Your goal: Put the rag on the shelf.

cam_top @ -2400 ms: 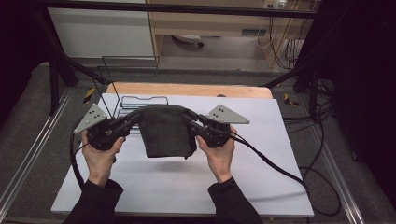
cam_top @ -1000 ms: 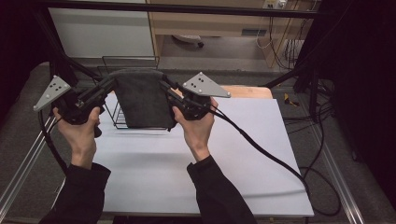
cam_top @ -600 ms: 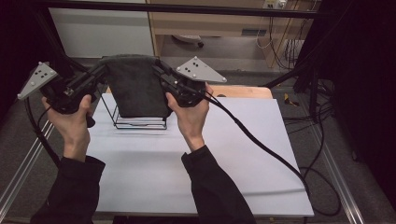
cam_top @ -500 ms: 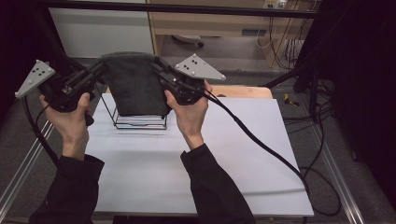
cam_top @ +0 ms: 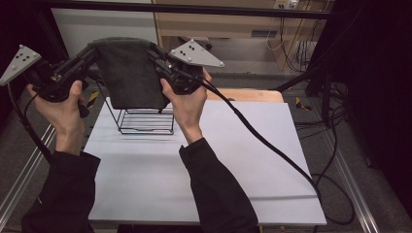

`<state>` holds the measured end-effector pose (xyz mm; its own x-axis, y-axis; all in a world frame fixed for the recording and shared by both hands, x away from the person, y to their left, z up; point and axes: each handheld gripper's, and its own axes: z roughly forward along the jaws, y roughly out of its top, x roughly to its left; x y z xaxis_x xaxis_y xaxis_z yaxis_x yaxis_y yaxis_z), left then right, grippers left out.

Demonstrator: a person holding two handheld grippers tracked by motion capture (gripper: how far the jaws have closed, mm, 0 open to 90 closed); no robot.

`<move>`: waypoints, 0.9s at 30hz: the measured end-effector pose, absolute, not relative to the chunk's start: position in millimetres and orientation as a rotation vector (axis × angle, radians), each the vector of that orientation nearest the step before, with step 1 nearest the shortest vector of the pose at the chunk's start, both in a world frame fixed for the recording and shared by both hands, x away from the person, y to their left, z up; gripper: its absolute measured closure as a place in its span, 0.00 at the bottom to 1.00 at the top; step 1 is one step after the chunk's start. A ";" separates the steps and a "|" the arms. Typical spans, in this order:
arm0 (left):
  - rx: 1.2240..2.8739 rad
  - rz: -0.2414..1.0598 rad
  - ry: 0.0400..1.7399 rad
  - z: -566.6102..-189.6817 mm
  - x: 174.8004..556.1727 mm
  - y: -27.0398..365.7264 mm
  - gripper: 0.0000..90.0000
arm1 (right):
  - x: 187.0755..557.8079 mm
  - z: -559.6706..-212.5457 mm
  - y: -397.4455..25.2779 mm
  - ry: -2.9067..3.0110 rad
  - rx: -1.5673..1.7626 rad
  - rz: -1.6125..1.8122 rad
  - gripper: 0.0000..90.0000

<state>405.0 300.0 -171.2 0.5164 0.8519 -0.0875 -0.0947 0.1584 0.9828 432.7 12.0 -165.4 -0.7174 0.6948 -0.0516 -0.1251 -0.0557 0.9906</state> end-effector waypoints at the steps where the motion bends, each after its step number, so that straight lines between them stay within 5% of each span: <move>1: 1.225 0.786 0.778 -169.5 405.5 300.6 0.90 | 434.5 -162.7 14.2 1.644 0.612 1.834 0.88; 27: 1.176 0.821 0.784 -135.3 432.8 312.4 0.90 | 463.5 -124.9 31.9 1.603 0.583 1.827 0.88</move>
